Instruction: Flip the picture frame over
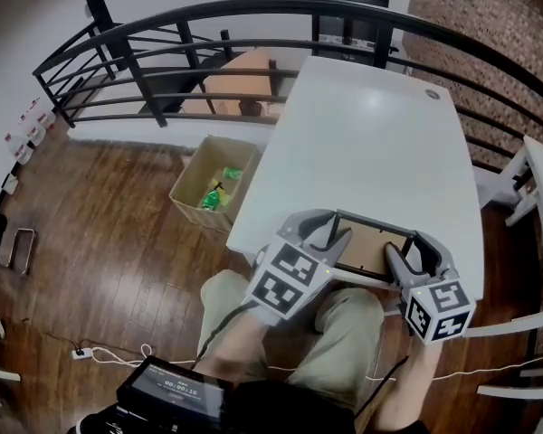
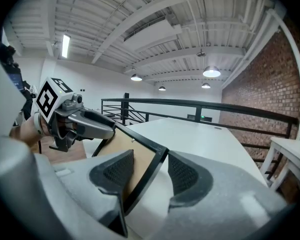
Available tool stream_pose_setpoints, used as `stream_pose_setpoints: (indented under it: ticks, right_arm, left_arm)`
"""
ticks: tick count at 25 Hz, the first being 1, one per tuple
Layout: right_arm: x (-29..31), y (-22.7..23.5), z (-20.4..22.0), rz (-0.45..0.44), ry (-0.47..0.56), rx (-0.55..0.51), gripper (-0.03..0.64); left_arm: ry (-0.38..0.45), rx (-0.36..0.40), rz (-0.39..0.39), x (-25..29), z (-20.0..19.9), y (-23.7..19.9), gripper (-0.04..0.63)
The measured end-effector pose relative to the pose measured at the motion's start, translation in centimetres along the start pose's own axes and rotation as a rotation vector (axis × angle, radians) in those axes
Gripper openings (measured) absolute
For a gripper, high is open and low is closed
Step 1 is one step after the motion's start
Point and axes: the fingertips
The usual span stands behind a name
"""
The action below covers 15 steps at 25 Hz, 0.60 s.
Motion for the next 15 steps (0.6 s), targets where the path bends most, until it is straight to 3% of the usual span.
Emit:
stream_pose_setpoints:
  ticks: [15]
  right_arm:
    - [2.3, 1.7, 0.8, -0.034, 0.004, 0.119, 0.202]
  left_arm:
    - [-0.004, -0.042, 0.004, 2.8, 0.7, -1.3, 0.161]
Point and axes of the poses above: the fingertips, and each gripper's own axes: x forward along the fingers, y to its right, z out of its underside, and after that the axes turned 5 degrees about -z, right-handed
